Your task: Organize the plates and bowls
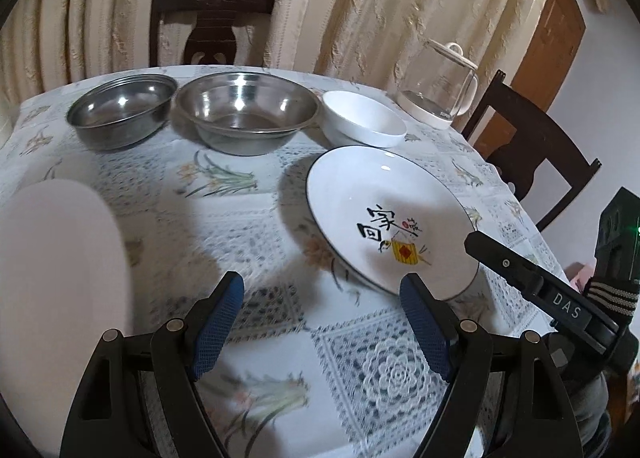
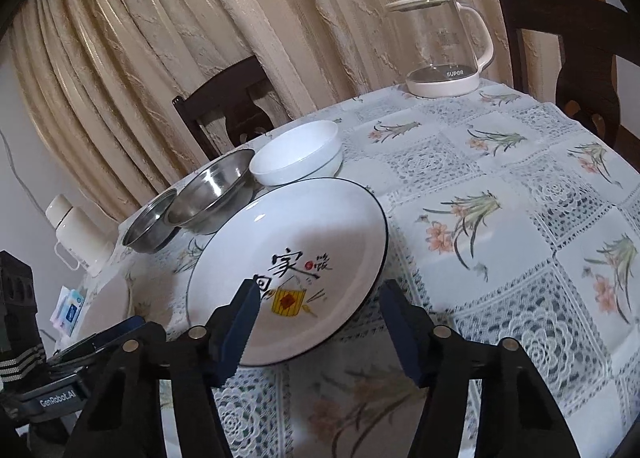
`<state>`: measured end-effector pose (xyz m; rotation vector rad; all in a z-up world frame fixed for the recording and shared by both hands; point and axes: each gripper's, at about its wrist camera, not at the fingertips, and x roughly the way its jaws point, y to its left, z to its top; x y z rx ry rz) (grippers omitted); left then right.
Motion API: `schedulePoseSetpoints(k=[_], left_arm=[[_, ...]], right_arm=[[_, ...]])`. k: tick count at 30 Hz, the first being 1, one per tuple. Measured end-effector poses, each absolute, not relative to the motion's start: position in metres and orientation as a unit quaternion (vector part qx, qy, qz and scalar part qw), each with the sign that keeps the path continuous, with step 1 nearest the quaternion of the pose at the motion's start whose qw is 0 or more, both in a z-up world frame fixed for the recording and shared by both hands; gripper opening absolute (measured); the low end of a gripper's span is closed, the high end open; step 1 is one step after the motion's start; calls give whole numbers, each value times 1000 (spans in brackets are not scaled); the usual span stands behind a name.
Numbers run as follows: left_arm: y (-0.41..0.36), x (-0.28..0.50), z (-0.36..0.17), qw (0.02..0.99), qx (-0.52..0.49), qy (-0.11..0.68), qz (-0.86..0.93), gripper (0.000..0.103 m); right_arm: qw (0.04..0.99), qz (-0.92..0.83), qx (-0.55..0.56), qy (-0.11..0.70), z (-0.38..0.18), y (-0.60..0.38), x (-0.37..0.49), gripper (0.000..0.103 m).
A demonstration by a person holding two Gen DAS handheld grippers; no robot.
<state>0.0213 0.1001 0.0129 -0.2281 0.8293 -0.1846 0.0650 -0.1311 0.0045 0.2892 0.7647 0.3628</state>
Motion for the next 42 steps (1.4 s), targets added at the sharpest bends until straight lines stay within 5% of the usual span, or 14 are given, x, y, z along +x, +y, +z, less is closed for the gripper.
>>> schedulePoseSetpoints(k=[8,42], left_arm=[[94,52,3,886,-146,419,-135,66],[94,99,-24,875,-186,420,-156,52]], right_arm=[[896,173,130,387,-3,-130,86,56],[888,176,103,412,-14,-122,110,39]])
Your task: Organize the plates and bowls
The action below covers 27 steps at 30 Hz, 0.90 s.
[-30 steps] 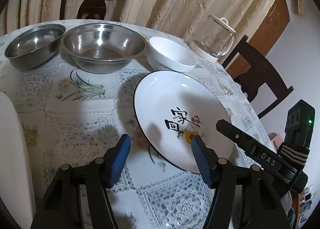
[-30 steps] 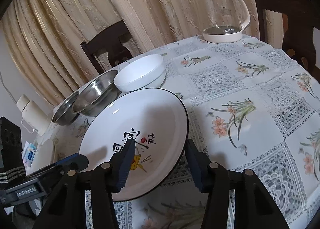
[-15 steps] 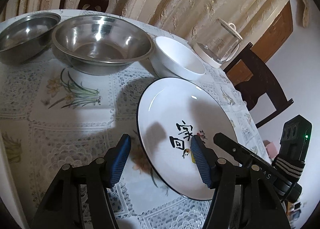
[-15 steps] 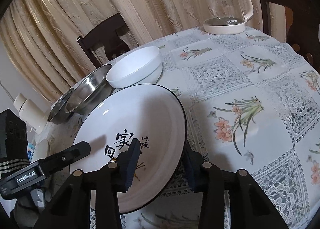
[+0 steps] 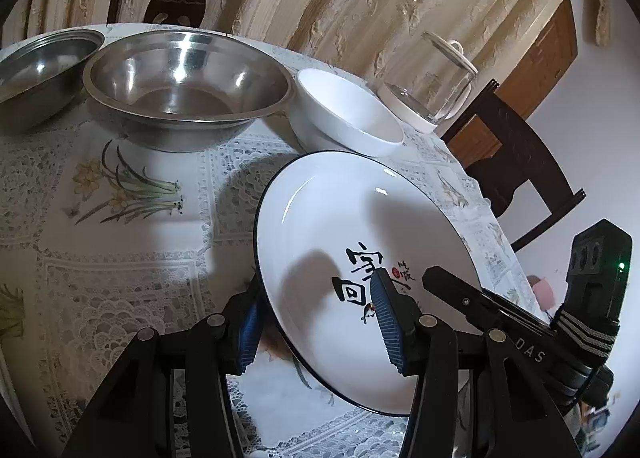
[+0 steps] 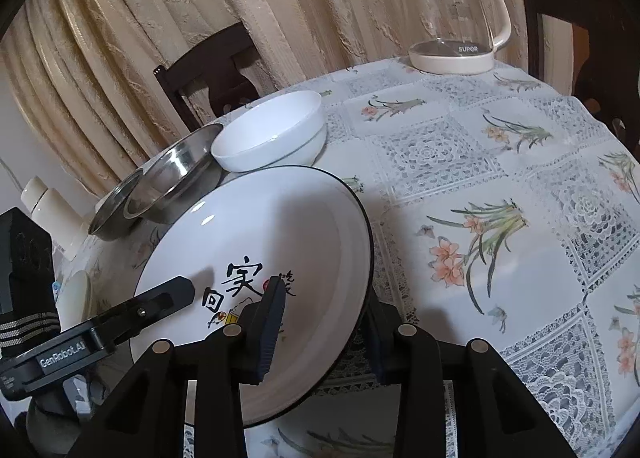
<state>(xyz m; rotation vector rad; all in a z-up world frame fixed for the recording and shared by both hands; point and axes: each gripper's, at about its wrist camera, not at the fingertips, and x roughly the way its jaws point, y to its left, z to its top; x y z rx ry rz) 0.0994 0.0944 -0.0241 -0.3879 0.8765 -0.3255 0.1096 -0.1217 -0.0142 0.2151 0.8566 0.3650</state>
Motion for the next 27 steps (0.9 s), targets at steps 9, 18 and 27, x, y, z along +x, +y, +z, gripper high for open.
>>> schedulePoseSetpoints(k=[9,18,27], left_arm=[[95,89,-19,885,-167,410,-145,52],[98,74,-6,892,-161,396,-148,52],[103,53,12,897,-160,384,-149,52]], right_arm=[[896,192,92,390,-7,-119,101,39],[895,208,103,381,-6,-121,92,39],[898,219,110,366,3,-118,75,39]])
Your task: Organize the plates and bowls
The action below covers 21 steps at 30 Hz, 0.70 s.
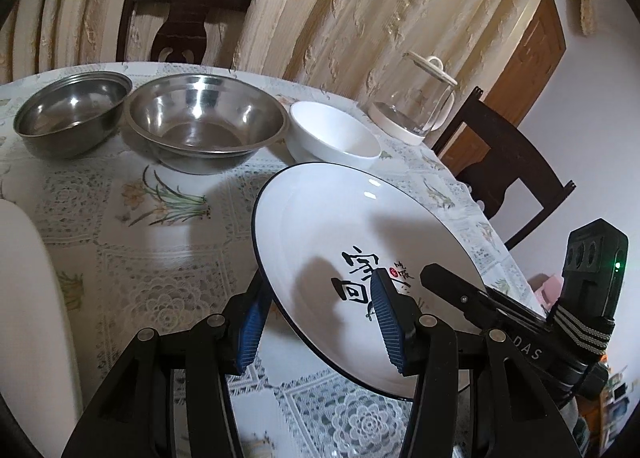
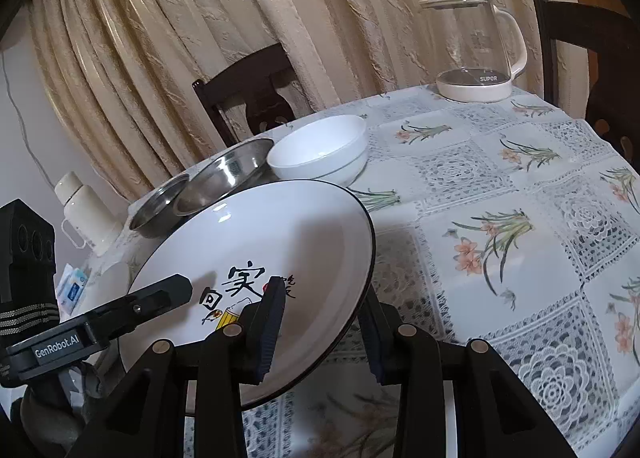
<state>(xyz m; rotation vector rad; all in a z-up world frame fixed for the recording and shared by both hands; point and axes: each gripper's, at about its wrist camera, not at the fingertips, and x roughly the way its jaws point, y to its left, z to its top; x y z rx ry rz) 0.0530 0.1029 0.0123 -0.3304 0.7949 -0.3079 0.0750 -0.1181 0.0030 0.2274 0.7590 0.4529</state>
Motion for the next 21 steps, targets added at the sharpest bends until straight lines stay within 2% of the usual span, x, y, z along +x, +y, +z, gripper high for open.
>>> schedulePoseSetpoints(k=[21], left_arm=[[165,-13,32,908,-186,363,-95,52]], right_arm=[[886,281,102,355,16,-59,36,39]])
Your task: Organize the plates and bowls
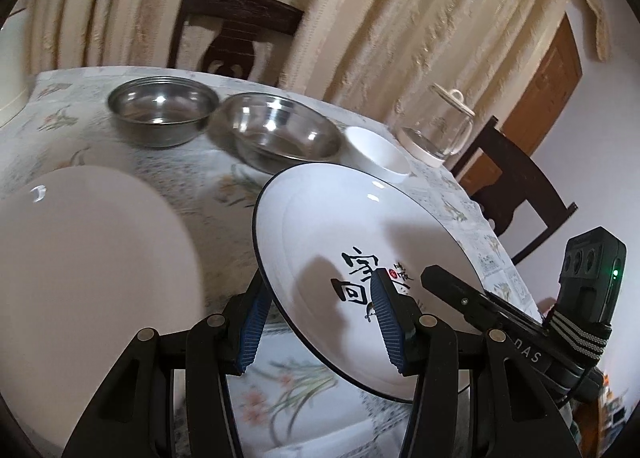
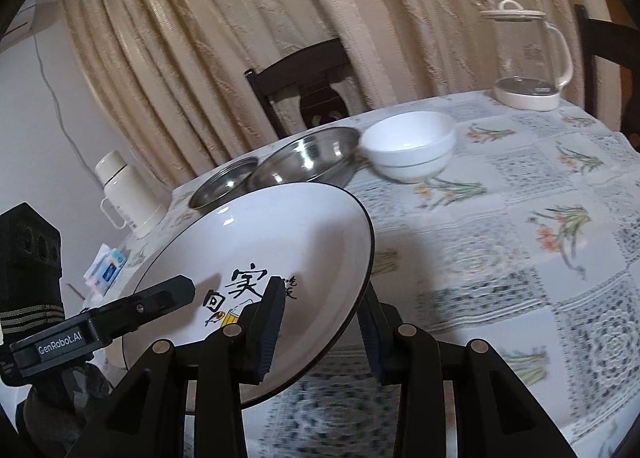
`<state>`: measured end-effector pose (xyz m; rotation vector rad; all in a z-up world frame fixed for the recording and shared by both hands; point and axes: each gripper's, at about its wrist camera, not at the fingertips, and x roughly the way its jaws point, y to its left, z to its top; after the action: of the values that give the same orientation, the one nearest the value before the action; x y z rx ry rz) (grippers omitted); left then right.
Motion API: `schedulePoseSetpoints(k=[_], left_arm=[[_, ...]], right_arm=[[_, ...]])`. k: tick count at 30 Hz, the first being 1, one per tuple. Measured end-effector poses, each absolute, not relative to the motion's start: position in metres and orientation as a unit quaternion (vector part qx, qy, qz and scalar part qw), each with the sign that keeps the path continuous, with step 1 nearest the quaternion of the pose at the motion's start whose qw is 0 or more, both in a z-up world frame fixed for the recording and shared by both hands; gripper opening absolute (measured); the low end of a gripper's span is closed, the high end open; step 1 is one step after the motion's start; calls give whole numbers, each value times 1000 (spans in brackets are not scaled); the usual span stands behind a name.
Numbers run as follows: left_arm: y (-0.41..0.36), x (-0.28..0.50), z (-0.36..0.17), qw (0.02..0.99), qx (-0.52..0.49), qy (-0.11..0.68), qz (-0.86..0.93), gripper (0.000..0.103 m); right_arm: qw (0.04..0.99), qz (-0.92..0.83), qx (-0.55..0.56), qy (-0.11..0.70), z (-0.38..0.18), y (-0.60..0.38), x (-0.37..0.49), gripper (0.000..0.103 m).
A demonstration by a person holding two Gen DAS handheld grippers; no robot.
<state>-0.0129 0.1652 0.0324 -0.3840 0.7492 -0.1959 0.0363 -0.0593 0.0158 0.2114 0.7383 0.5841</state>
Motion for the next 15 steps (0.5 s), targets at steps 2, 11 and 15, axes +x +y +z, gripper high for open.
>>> schedulePoseSetpoints(k=[2,11,15], left_arm=[[173,-19,34,909,-190,359,-89,52],[216,-52,40,915,-202,345,-54,52],[236,-64,36,914,-209,345,-36,52]], right_arm=[[882,290,101,357,16,-51,34,39],[868,329,84,362,18,-7,22,39],[862,345,75,364,19,12,17,39]])
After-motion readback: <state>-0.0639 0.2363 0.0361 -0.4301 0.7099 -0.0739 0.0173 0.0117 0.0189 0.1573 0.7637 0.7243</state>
